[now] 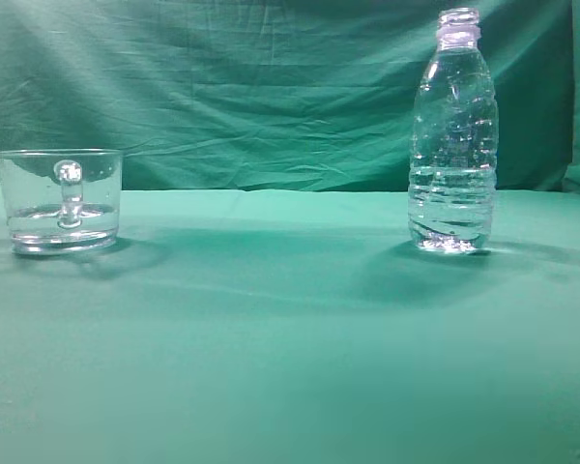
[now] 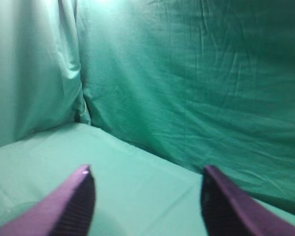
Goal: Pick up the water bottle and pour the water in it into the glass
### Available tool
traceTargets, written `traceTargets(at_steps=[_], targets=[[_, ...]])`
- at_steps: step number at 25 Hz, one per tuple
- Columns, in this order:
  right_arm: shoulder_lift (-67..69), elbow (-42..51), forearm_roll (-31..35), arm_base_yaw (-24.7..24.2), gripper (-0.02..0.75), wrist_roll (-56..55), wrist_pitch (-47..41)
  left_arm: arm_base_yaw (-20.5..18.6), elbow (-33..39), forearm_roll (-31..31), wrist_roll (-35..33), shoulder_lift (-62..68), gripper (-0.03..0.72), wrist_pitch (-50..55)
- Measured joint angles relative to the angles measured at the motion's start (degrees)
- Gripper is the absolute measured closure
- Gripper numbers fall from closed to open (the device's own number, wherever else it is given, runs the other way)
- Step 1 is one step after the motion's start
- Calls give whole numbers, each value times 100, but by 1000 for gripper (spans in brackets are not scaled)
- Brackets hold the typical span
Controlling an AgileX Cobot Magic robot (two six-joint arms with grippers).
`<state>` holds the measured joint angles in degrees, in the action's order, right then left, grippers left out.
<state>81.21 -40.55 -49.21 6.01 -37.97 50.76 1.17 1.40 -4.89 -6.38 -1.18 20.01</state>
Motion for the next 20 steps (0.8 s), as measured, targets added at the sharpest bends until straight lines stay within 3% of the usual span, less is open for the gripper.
traceTargets(at_steps=[4,7,20], targets=[[-1030,0,-359,0,610,-809,-251,0,0,0,0,0,688,0],[-1715,0,-650,0,738,-1032,-302,0,0,0,0,0,688,0],[-3977,49,-1613,0,738,-1408,-267,0,0,0,0,0,688,0]])
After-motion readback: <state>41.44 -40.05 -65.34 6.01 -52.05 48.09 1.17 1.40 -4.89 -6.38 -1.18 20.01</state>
